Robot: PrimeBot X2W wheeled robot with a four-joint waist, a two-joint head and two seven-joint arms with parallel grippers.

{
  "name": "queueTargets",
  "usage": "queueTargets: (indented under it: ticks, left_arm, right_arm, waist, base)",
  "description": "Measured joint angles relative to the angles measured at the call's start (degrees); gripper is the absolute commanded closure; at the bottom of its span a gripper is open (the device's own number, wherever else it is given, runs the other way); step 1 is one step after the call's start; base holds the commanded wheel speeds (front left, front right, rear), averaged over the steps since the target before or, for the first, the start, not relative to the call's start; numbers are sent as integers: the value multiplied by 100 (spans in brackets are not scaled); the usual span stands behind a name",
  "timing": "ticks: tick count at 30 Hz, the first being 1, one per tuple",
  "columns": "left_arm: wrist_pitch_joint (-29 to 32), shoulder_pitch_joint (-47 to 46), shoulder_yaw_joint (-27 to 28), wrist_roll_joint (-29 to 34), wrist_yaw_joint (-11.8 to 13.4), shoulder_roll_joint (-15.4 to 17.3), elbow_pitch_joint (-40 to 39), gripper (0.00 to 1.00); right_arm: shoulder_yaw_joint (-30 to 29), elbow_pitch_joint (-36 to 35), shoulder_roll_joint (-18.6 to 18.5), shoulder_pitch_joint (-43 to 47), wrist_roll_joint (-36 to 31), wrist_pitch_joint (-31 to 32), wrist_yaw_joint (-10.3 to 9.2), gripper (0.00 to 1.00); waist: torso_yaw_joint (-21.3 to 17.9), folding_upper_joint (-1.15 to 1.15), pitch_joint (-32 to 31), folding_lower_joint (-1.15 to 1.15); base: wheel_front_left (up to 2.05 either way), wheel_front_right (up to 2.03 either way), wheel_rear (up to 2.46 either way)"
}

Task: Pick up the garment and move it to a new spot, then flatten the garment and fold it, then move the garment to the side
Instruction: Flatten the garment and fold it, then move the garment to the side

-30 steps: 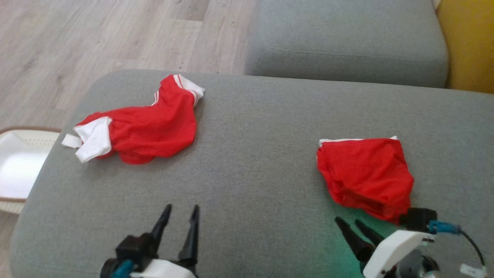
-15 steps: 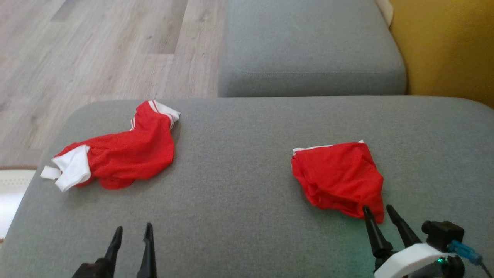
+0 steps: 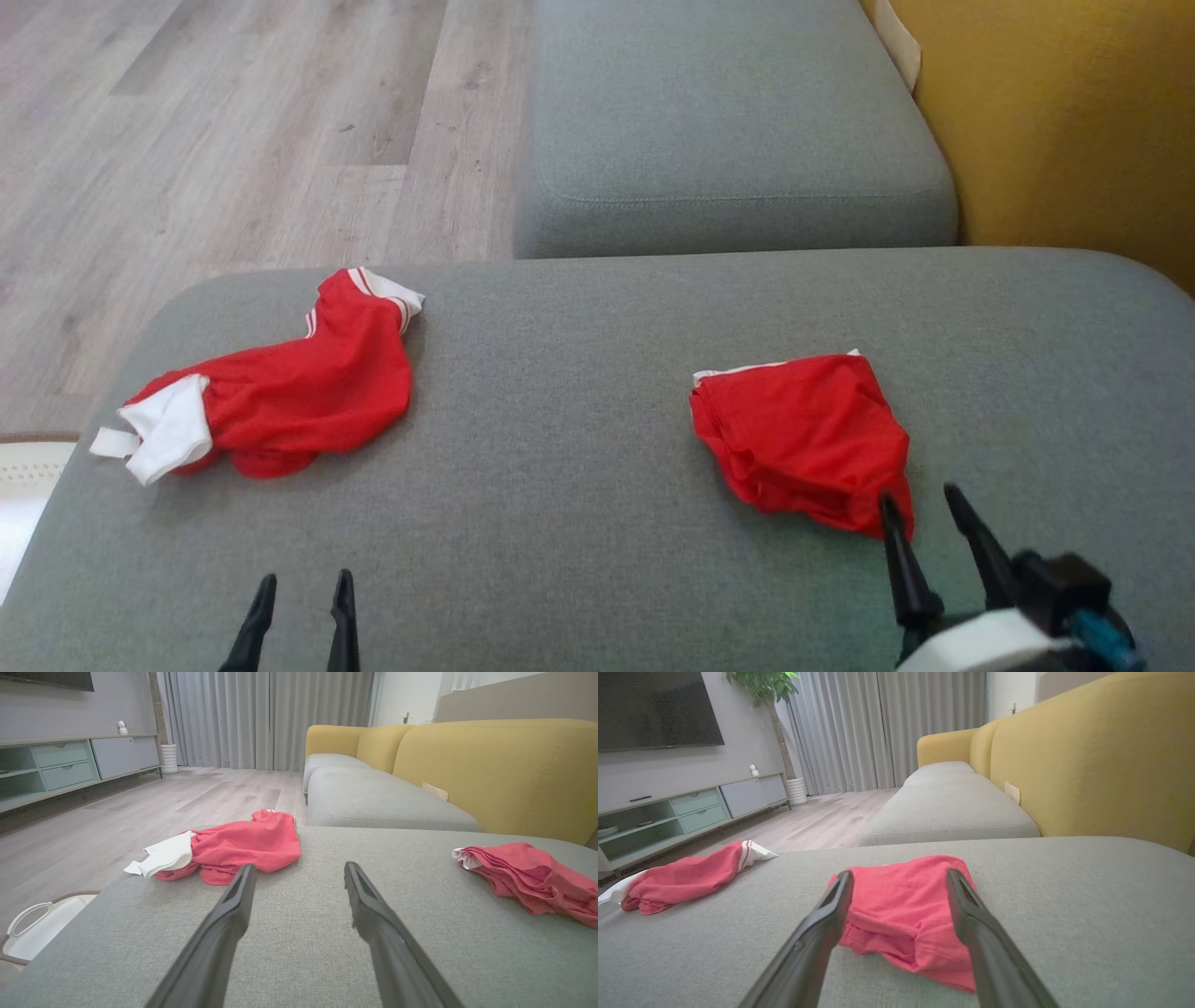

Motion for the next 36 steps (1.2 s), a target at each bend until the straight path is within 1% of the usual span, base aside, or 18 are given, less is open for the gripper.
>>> queueTargets:
  ticks: [3, 8, 30, 36]
  left_arm:
    - [0, 22, -10, 16, -4, -9, 22, 0]
    - [0, 47, -45, 167, -51, -13, 110, 0]
    - [0, 27, -214, 377, -42, -16, 241, 0]
    - [0, 22, -261, 417, 9, -18, 242, 0]
  right_arm:
    - [-105, -64, 103, 240, -94, 0, 0, 0]
    - [-10, -54, 196, 336, -170, 0, 0, 0]
    - [-7, -38, 211, 336, -285, 0, 0, 0]
    - [-9, -53, 213, 339, -319, 0, 0, 0]
  waist:
    - [0, 0, 19, 0]
    - [-13, 0, 31, 0]
    - [-37, 0, 41, 0]
    - [-59, 0, 72, 0]
  base:
    - [0, 0, 0]
    - [0, 0, 0]
    - [0, 0, 0]
    - [0, 0, 0]
